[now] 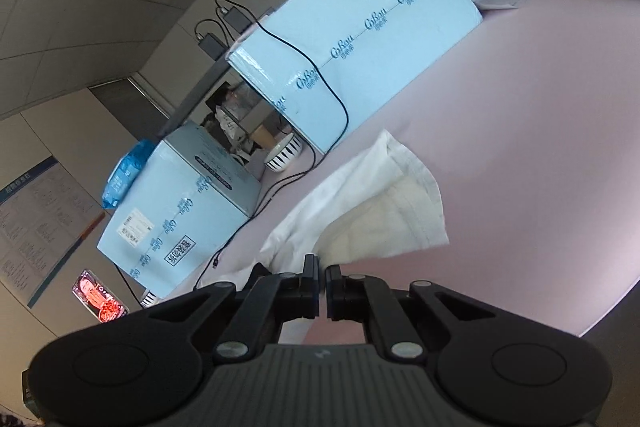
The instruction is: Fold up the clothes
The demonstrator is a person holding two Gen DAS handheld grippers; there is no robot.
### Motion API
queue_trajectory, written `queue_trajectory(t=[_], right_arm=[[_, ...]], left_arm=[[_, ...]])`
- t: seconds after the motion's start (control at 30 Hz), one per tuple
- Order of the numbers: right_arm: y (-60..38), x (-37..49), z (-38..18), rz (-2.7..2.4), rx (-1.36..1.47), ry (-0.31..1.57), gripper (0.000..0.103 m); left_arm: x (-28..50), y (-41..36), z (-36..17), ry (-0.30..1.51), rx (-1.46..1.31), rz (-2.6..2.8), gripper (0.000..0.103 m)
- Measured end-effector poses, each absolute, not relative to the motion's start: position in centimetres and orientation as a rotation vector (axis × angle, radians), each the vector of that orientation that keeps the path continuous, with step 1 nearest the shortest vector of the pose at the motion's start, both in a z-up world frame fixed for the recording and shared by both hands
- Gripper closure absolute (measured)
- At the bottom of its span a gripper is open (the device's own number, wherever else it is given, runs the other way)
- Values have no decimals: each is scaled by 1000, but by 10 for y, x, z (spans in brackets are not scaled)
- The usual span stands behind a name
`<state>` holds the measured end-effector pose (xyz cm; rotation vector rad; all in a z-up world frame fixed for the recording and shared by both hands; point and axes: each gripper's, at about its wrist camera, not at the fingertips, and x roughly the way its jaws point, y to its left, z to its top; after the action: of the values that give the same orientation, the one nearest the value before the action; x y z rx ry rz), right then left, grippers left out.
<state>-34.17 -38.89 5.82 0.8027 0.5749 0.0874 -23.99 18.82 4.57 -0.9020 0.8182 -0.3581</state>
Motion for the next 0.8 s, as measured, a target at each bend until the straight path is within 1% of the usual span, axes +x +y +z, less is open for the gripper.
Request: queue_trajectory(t=[0.03, 0.07, 0.13, 0.17, 0.2, 0.23, 0.27, 0.3, 0.4, 0.57, 0.67, 0.73, 0.77, 0.8], right_arm=[[-390, -338, 52, 83, 825, 621, 99], [-392, -336, 46, 80, 856, 653, 95], [-397, -334, 34, 74, 918, 711, 94], [-400, -334, 28, 65, 951, 734, 89], [-401, -334, 26, 52, 963, 748, 76], [-401, -334, 25, 44, 964, 752, 69], [-402, -334, 24, 37, 963, 755, 60], [-402, -334, 24, 30, 963, 757, 59], [-399, -333, 23, 35, 951, 756, 56], [-401, -334, 14, 45, 992, 735, 55], [-406, -333, 4, 45, 1059, 685, 56], [-408, -330, -1, 43, 1074, 648, 62], [-406, -329, -2, 43, 1047, 638, 72], [-403, -327, -3, 42, 1014, 631, 81]], left_arm=[[-238, 188, 41, 855, -907, -366, 90], [-236, 187, 37, 893, -912, -373, 90], [-231, 183, 21, 1024, -935, -399, 86], [-229, 180, 13, 1097, -947, -415, 76], [-228, 177, 9, 1141, -943, -427, 63], [-227, 174, 5, 1185, -939, -438, 55], [-227, 170, 2, 1200, -925, -437, 39], [-227, 167, 1, 1191, -921, -435, 32], [-222, 156, -2, 1150, -945, -419, 23], [-207, 144, -3, 1075, -990, -377, 16], [-206, 138, -1, 1035, -973, -370, 16], [-209, 135, -2, 971, -976, -359, 17], [-211, 134, -3, 946, -973, -358, 22], [-213, 134, -3, 928, -952, -349, 35]])
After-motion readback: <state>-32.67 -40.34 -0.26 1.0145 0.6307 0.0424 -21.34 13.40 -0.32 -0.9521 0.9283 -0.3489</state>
